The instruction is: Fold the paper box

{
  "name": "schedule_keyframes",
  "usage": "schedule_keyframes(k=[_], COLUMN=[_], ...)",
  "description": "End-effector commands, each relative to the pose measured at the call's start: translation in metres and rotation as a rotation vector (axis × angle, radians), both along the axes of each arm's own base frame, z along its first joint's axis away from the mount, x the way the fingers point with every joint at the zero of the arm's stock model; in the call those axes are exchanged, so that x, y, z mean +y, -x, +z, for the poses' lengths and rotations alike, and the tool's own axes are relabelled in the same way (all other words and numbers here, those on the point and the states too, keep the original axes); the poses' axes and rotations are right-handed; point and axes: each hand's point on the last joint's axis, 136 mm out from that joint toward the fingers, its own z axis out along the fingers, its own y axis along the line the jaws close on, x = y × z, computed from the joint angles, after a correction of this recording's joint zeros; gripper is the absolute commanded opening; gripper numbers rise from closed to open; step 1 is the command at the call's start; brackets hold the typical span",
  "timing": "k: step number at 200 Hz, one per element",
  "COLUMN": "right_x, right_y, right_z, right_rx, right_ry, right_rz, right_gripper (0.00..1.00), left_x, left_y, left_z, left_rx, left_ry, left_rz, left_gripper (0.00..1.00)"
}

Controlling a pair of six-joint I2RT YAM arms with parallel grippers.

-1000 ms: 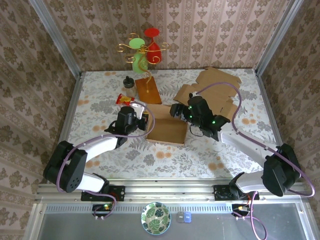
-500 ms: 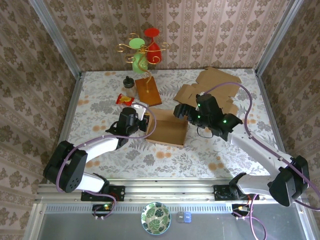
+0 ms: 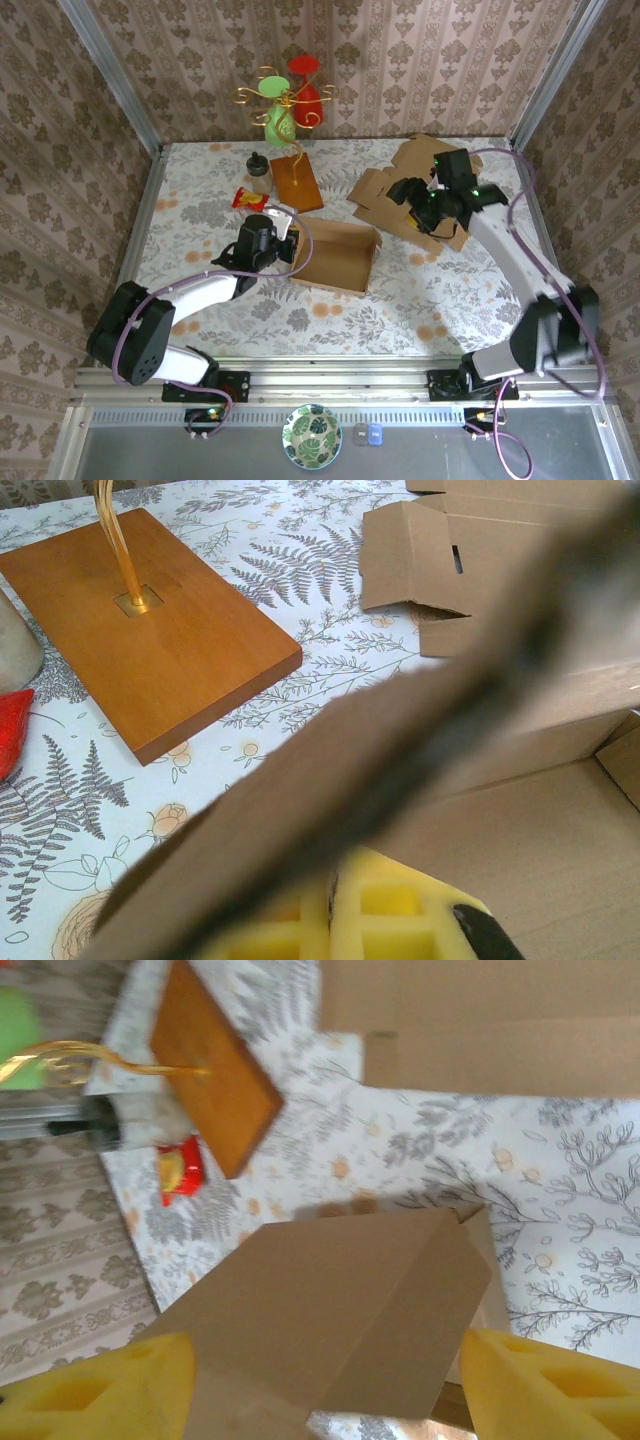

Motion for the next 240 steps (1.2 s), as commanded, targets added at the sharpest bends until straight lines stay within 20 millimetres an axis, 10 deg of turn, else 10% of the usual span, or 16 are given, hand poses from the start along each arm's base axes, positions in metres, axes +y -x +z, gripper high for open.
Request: schedule_keyframes(k=[1, 137, 240], right_x=[0.021, 0.066, 0.073], right_y=[0.017, 0.019, 0.025], right_z=[-0.029, -0.067, -0.08], right_rx=[0.22, 0.36, 0.272], right_ry=[-0.097, -0.334, -0.172], right_rz=[0.085, 0.035, 0.154], right_gripper=[0.67, 0.49, 0.43], left_x=[-0.006, -0.018, -0.023], left_y=[-0.005, -0.008, 0.011], left_z=[0.008, 0.014, -0.002], left_rx=[0.007, 0.095, 0.193], left_ry=[0.018, 0.115, 0.202], left_rz=[-0.009, -0.025, -0.048], left_gripper=[0.0, 0.0, 0.01])
